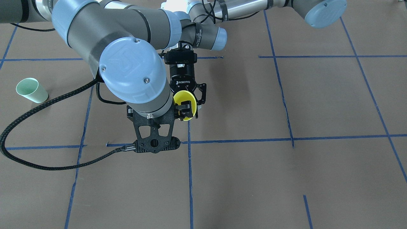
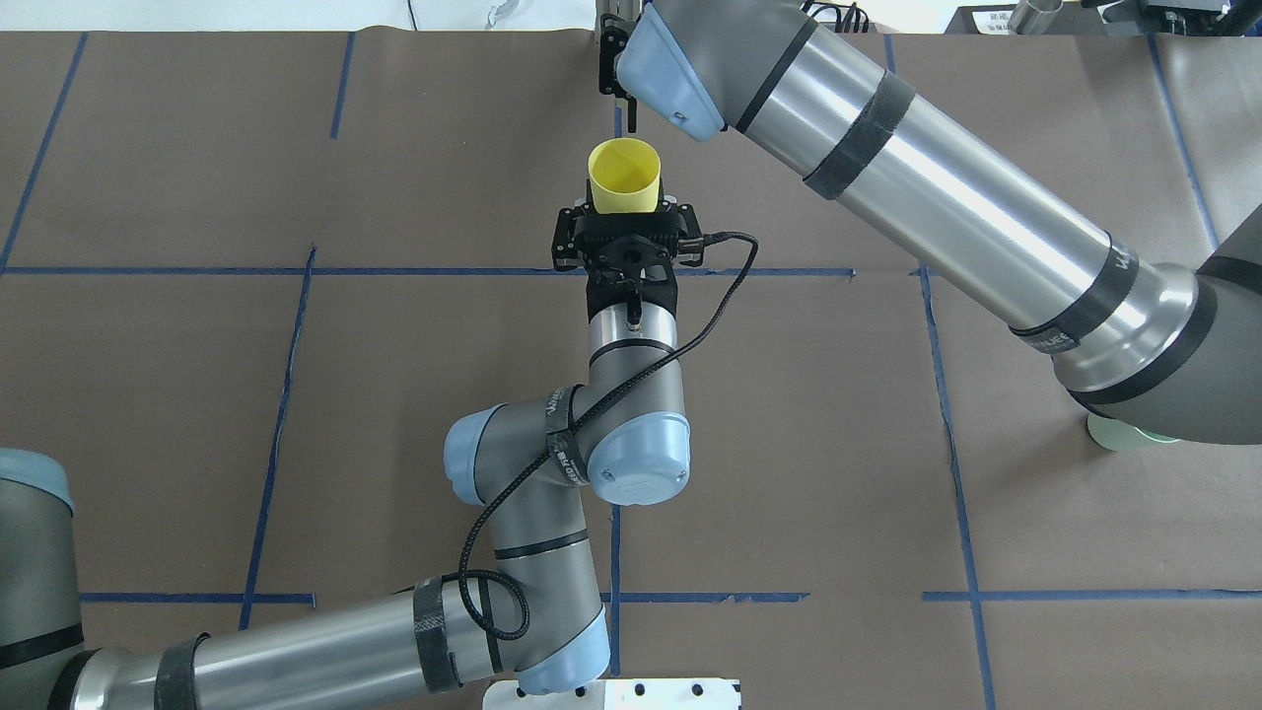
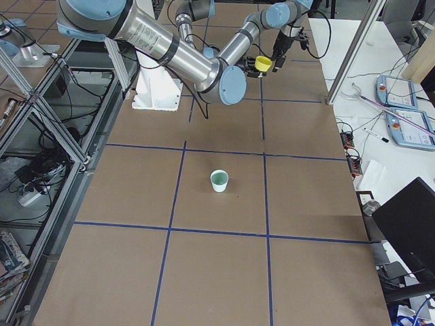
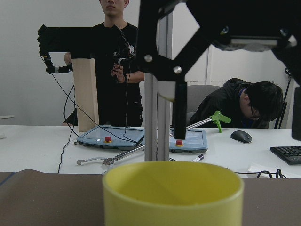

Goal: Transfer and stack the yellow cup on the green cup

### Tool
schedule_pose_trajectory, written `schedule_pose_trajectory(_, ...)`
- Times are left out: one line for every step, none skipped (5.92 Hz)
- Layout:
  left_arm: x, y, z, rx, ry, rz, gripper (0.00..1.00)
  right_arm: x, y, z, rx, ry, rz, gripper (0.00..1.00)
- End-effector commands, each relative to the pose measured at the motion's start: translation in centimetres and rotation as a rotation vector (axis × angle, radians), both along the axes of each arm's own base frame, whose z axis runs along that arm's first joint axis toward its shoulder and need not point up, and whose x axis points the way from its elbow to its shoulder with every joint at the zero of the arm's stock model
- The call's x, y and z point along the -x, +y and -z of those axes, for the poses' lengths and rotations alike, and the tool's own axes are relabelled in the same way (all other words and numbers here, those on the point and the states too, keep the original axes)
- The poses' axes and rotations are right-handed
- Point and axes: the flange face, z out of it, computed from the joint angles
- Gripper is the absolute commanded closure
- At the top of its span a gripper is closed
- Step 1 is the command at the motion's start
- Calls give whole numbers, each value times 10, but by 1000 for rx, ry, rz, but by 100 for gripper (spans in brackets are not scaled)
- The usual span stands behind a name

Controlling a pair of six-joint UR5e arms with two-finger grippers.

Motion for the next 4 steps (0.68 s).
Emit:
schedule_pose_trajectory(1, -1, 0, 0, 1, 0, 60, 18, 14, -3, -15, -4, 45, 13)
schedule_pose_trajectory(1, -1, 0, 0, 1, 0, 60, 24, 19, -2, -17, -5, 57, 17)
schedule_pose_trajectory(1, -1, 0, 0, 3, 0, 60, 31, 25, -2, -19, -6, 68, 20)
schedule_pose_trajectory(1, -1, 0, 0, 3, 0, 60, 32, 26, -1, -20, -7, 69, 24)
